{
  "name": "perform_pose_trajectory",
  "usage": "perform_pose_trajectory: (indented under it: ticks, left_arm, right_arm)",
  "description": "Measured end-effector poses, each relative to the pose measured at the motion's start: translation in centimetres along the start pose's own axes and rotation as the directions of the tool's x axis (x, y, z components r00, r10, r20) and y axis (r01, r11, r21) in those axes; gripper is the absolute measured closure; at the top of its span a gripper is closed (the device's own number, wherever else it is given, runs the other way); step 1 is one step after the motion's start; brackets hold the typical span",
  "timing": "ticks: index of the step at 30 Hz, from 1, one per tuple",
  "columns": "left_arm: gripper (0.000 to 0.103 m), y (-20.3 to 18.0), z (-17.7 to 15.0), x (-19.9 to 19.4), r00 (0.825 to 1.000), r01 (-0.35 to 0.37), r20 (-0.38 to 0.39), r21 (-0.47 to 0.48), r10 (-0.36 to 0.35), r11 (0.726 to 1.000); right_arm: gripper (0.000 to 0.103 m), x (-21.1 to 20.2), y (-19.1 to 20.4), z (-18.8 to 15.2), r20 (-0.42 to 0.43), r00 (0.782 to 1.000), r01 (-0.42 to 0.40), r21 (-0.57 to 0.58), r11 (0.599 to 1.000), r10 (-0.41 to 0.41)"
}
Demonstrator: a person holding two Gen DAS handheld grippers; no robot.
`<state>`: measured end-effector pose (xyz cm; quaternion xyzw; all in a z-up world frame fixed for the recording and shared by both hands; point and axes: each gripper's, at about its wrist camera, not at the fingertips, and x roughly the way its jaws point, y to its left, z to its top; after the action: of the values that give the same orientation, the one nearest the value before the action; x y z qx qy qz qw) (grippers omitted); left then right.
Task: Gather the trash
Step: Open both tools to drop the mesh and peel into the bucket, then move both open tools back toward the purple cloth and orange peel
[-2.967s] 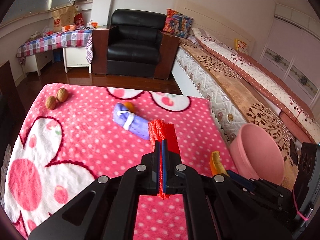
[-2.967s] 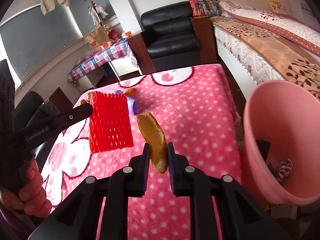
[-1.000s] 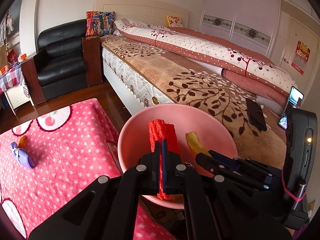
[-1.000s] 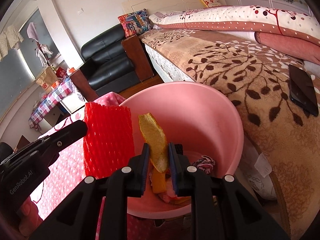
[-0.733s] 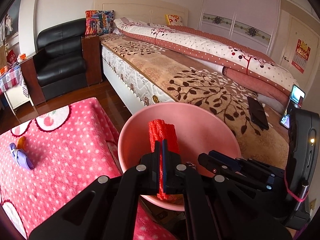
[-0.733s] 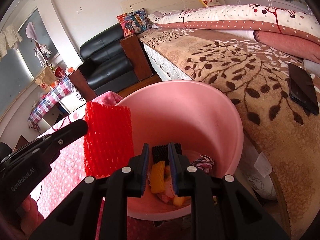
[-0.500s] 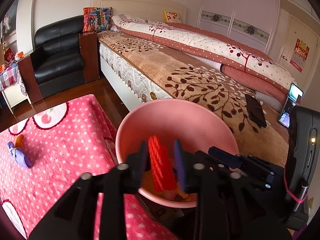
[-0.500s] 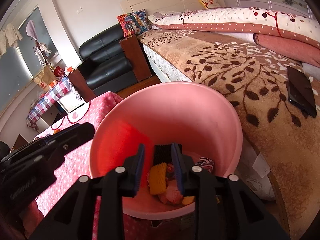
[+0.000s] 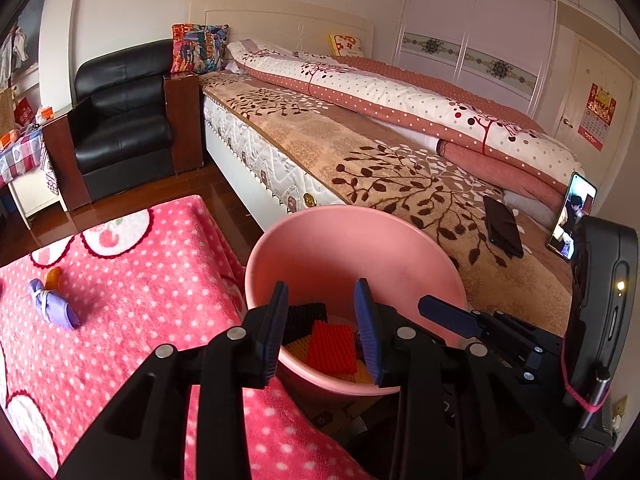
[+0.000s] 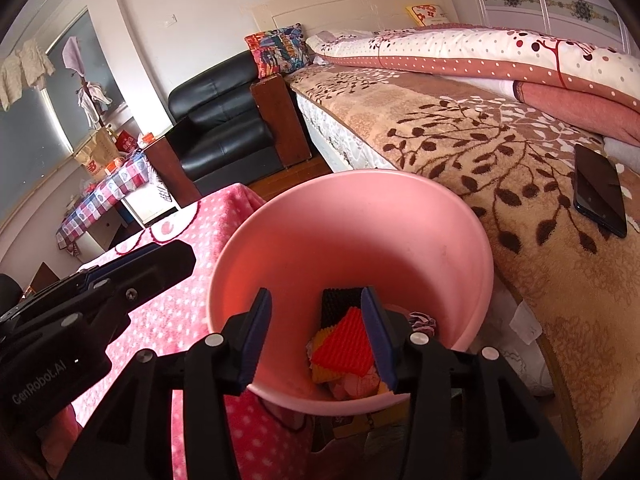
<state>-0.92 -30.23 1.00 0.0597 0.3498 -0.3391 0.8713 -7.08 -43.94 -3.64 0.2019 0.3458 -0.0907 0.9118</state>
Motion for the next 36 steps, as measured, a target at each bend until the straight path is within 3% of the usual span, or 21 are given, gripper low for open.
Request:
perform_pose_trajectory:
  ticks: [6,18,24,36]
  left_arm:
    - [0.068,1.1,-0.6,-1.1,1.0,-0.009,-0.005,-0.028,0.009,1.0]
    - [0.069,4.3,-1.6,-4.6,0.993,-0.114,0.036,-0.065,0.117,0.991]
    - [0.069,5.9,-2.1,-6.0,0.975,-0.209,0.058,-0.08,0.214,0.975]
    - [0.069,11.6,-2.8,-8.3,0.947,-0.304,0.056,-0.168,0.317,0.938]
  right_arm:
    - [0.056,-0.8,1.3,-0.4,0.006,1.0,-0.018,-0.019,1.0,0.018]
    - [0.056,-1.8,5.2,-1.0,0.009,0.998,-0.057,-0.088,0.994,0.058]
    - [0.056,-2.0,7.5,-1.2,0.007,0.997,-0.078,-0.127,0.989,0.079]
    - [0.056,-1.1,13.3,-1.3,-0.022,0.992,-0.122,-0.228,0.966,0.12]
